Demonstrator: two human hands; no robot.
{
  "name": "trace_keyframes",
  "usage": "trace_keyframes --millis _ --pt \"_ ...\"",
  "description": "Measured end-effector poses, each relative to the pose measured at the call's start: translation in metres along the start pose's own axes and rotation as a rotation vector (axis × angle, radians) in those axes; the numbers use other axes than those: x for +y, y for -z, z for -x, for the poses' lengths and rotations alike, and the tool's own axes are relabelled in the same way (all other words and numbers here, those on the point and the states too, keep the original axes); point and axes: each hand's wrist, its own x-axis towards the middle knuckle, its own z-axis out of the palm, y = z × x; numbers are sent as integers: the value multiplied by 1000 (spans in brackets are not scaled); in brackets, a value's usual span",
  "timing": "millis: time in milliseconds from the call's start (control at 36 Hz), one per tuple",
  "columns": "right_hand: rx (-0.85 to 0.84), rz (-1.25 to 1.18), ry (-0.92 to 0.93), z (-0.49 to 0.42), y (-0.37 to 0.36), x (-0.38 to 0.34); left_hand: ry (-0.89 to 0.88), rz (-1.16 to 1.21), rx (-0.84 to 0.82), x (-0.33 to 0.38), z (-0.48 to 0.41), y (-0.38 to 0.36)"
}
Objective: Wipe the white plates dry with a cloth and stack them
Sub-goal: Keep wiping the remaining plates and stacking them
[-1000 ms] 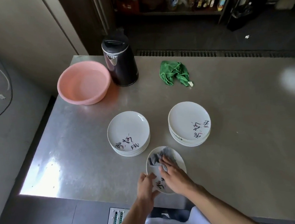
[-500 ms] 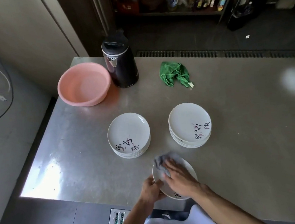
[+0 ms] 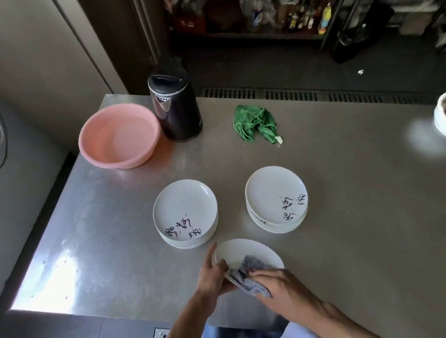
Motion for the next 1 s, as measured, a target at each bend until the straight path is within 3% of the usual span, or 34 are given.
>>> trace_keyframes --millis 111,194,333,444,639,750,889,1000 --pt "108 -51 -8 -11 17 -4 -53 -35 -59 5 2 0" --pt "197 -146 -155 -17 31 2 -106 -106 -104 14 6 4" --pt "285 -452 -358 -33 56 13 -415 -559 -112 19 13 12" --pt "246 -573 -355 -37 59 15 -456 -521 -145 17 15 14" --pt "361 -478 -542 -29 35 20 -372 -415 -206 -3 10 24" --pt "365 -488 -606 -22 15 15 -235 -313 -114 -22 6 28" --pt "163 -478 -530 -17 -8 -7 -50 -186 -24 -36 3 15" --pt "-35 -170 -319 -14 -27 -13 36 -118 -16 -37 0 3"
